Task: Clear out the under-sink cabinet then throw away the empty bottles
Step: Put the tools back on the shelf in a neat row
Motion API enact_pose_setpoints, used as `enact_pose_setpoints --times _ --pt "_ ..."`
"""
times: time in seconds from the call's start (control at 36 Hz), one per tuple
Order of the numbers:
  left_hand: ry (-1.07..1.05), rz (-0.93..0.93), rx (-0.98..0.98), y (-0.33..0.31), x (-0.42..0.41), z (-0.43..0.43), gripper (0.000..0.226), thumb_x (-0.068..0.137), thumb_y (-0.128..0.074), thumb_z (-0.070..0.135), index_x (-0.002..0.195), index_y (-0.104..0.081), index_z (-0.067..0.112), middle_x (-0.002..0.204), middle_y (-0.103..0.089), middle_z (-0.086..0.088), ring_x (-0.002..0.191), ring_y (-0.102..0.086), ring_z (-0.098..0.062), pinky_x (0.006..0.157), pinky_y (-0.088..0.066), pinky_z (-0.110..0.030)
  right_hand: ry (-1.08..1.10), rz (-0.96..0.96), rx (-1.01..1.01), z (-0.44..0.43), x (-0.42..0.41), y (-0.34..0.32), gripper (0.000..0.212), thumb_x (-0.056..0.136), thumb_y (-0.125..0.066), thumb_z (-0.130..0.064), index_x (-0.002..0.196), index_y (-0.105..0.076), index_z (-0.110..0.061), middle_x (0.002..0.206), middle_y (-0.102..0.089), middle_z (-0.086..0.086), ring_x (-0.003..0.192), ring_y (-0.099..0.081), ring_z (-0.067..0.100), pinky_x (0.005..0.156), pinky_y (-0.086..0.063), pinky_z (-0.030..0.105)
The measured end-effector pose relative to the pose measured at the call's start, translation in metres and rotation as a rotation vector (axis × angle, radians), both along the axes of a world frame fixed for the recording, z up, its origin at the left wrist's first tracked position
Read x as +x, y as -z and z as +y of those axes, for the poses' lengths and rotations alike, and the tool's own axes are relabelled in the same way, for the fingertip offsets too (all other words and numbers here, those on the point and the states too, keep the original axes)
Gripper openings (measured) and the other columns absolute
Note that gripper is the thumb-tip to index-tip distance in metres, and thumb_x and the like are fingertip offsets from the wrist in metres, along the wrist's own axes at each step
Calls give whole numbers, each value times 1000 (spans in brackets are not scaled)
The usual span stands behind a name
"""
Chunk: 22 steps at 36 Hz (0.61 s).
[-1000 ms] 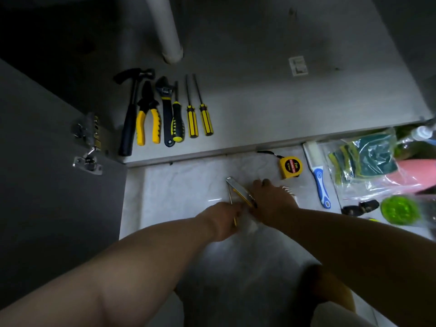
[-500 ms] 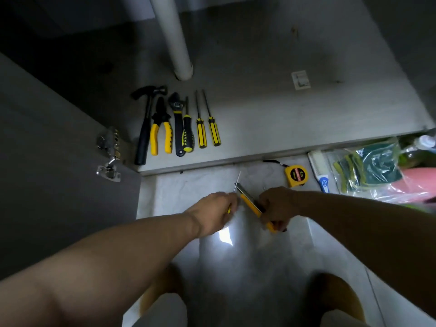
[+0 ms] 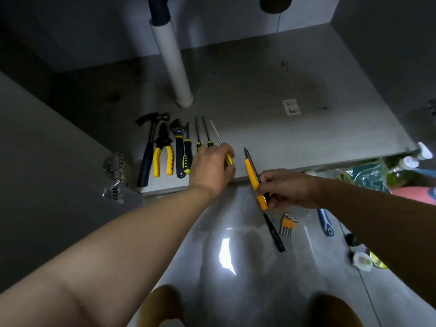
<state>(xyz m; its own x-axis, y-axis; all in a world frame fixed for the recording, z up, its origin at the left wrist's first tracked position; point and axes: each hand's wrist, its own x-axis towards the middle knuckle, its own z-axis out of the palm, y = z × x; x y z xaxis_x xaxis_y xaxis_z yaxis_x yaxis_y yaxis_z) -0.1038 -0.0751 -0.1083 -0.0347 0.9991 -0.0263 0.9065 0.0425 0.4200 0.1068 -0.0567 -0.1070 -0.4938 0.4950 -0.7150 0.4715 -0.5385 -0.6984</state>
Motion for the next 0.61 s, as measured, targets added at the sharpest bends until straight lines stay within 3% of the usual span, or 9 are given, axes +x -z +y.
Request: enact_pose_setpoints --times 0.08,0.19,0.39,0.53,0.61 --pt "28 123 -20 10 0 8 32 87 -71 32 117 -59 31 112 -66 1 113 -50 -26 94 -43 -39 76 40 63 1 -6 4 14 91 -68 -16 98 -58 -9 81 -70 16 59 -66 17 52 -55 27" --pt "47 241 24 17 1 17 28 92 -64 31 119 -59 32 113 -67 3 114 -48 -26 91 -39 -38 137 35 177 5 -13 8 23 89 -69 -15 100 -58 2 90 -72 23 67 -68 24 58 -57 30" --pt "30 375 71 27 2 19 29 99 -50 30 126 -60 36 117 -62 3 115 -45 -28 91 -35 -39 348 -14 404 14 -28 11 14 87 -75 -18 88 -61 -13 64 -66 4 49 -60 15 44 -50 26" --pt "18 403 71 25 -2 12 27 100 -49 25 122 -62 34 112 -57 0 111 -44 -29 84 -33 -38 433 -57 517 22 -38 15 16 91 -69 -16 100 -59 -7 70 -66 11 46 -55 19 42 -44 26" --pt "22 394 47 25 -8 10 35 99 -50 23 130 -58 37 117 -54 -1 111 -43 -30 84 -34 -39 478 -67 513 23 -48 18 11 96 -59 -14 102 -50 -11 79 -72 17 44 -59 20 40 -45 25"
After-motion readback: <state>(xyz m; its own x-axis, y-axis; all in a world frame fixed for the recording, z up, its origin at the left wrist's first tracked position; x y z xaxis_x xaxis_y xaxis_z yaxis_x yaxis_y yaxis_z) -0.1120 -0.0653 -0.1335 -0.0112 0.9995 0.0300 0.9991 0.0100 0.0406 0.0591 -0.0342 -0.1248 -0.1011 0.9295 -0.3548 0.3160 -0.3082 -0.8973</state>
